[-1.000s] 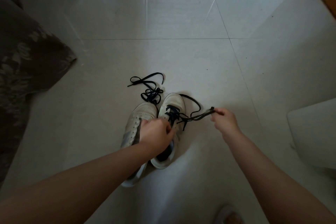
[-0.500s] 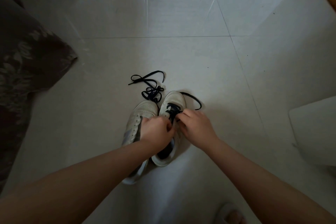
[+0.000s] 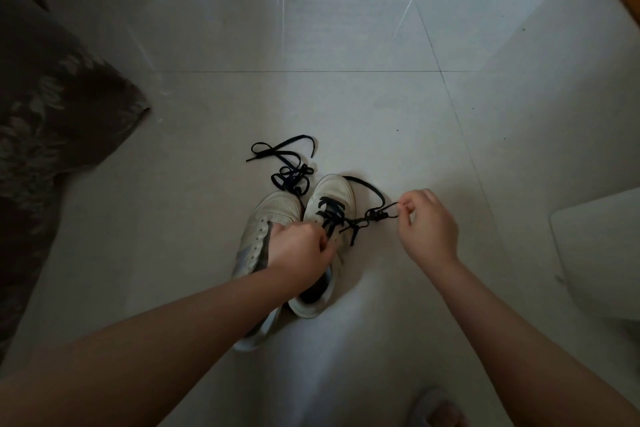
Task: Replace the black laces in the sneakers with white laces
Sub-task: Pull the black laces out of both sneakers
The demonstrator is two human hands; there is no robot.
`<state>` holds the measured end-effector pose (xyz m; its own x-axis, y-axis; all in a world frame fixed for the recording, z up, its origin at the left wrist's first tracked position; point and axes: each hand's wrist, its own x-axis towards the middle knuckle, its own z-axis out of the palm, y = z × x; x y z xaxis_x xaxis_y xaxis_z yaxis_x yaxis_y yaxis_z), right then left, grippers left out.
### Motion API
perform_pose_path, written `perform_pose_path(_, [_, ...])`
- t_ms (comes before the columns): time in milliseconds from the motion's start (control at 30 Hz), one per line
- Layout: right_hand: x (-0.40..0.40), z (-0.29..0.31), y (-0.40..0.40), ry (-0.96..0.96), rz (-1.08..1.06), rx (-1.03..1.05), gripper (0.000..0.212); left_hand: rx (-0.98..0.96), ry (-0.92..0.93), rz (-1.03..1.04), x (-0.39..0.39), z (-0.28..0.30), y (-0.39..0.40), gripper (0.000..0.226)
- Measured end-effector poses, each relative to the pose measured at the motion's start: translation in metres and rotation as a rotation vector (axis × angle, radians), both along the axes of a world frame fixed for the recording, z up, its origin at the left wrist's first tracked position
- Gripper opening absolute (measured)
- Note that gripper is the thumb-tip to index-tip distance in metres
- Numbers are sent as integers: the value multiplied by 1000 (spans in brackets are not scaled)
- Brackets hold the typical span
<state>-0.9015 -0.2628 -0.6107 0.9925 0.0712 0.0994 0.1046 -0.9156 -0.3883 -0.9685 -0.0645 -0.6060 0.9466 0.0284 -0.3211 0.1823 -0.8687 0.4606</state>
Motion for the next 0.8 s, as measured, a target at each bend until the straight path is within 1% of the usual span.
perform_pose_path(67, [-1, -1, 0, 17, 41, -7, 10, 5, -3, 4, -1, -1, 0, 30])
perform_pose_path(167, [-13, -1, 16, -13, 276, -8, 24, 4, -6, 11, -1, -1, -1, 27])
perform_pose_path(233, [-23, -4, 26, -23, 462, -73, 24, 3, -8, 12, -1, -1, -1, 26])
perform_pose_path(300, [-27, -12, 32, -14, 560, -151, 25, 0, -11, 14, -1, 0, -1, 26])
perform_pose_path(400, [-26, -22, 37, -55, 564, -232, 15, 6, -11, 9, -1, 0, 0, 27])
perform_pose_path(467, [-23, -21, 40, -85, 534, -241, 9, 7, -15, 6, -2, 0, 1, 28])
perform_pose_path(533, [-18, -14, 36, -97, 428, -192, 6, 5, -31, 5, -4, -1, 2, 30])
perform_pose_path(600, [-8, -5, 22, -61, 246, -109, 7, -3, -57, 5, -5, -3, 3, 30])
perform_pose_path(667, [1, 1, 3, 38, 120, -120, 10, -51, -91, 17, -6, -5, 6, 30])
perform_pose_path(733, [4, 4, -7, 298, 110, -225, 13, -154, -131, 38, -9, -7, 9, 27])
perform_pose_path(767, [2, 4, -8, 450, 143, -273, 14, -192, -149, 49, -11, -7, 10, 25])
perform_pose_path(800, [1, 4, -6, 555, 178, -309, 15, -211, -151, 66, -12, -6, 10, 24])
